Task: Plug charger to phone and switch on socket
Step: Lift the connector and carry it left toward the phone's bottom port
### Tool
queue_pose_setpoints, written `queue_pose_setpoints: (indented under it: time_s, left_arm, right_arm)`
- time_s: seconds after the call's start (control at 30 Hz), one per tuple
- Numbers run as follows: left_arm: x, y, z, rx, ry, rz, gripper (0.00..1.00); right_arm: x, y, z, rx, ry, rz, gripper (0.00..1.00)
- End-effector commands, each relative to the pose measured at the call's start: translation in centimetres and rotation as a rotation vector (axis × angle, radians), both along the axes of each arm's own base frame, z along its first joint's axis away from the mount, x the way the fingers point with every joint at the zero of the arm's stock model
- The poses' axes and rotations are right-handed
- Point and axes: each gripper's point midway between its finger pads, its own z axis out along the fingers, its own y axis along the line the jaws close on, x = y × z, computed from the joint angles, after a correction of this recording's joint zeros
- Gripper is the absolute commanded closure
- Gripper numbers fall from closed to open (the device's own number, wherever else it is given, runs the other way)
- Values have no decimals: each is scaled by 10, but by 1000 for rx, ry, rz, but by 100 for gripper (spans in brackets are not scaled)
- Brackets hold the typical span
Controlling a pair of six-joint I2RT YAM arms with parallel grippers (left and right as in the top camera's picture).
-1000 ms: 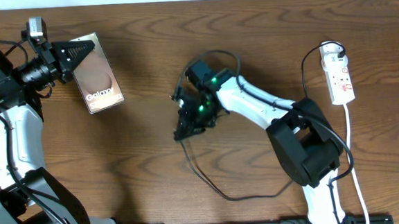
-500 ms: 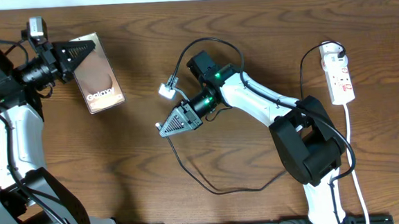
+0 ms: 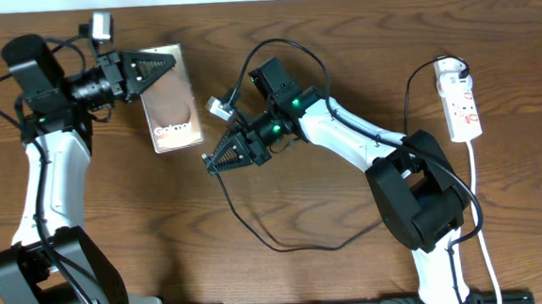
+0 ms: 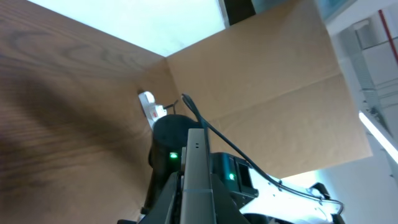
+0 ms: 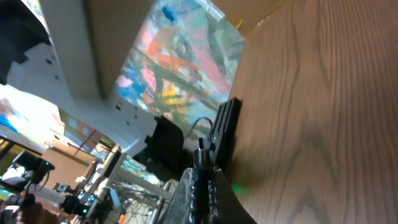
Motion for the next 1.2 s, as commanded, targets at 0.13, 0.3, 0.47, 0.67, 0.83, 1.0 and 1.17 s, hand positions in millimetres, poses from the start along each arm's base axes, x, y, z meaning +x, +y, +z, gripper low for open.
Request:
queue_pose_setpoints:
  time_s: [0.13, 0.3, 0.47, 0.67, 0.83, 1.0, 1.17]
  left_arm:
    - [26, 3, -12, 59, 44, 163, 93]
    - [41, 14, -17, 78, 73, 267, 92]
    - [46, 16, -9, 84, 18, 285, 93]
    - [47, 17, -3, 72, 7, 288, 93]
    - [47, 17, -1, 73, -7, 287, 93]
    - [44, 14, 5, 68, -41, 260, 93]
    - [42, 12, 6, 65, -43, 244, 93]
  right_arm:
    - [10, 4, 21, -6, 78, 18, 99]
    - [17, 5, 28, -3, 73, 9, 99]
    - [18, 6, 28, 0, 65, 7, 99]
    - [23, 9, 27, -24, 71, -25, 99]
    - [34, 13, 25, -60, 88, -82, 99]
    - [43, 14, 28, -66, 88, -121, 99]
    - [46, 13, 30, -61, 83, -127, 99]
